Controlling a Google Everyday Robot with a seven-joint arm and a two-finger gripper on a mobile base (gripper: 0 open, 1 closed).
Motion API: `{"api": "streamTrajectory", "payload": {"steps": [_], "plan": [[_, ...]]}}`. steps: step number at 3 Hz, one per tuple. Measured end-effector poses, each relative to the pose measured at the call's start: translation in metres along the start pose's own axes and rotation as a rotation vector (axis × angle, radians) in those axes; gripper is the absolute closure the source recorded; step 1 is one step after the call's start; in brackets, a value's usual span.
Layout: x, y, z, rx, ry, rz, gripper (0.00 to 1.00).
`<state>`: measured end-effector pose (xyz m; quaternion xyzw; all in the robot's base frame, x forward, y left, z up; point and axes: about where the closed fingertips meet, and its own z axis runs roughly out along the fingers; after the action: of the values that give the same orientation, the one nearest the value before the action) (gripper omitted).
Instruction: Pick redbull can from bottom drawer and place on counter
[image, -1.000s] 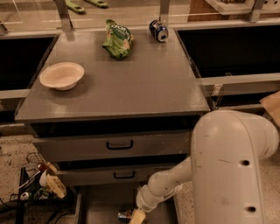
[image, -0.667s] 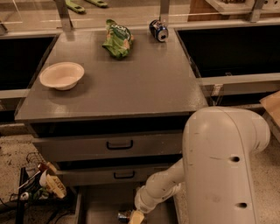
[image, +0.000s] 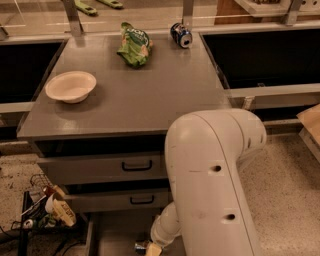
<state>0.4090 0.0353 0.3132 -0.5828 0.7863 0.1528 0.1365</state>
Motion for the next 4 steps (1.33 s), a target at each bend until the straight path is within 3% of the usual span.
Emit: {"api": "streamTrajectory", "payload": {"steps": [2, 4], "plan": [[0.006, 0.0, 0.027, -0.016, -0.009, 0.028, 0.0], [0.01, -0.001, 0.031, -0.046, -0.041, 0.039, 0.0]]}}
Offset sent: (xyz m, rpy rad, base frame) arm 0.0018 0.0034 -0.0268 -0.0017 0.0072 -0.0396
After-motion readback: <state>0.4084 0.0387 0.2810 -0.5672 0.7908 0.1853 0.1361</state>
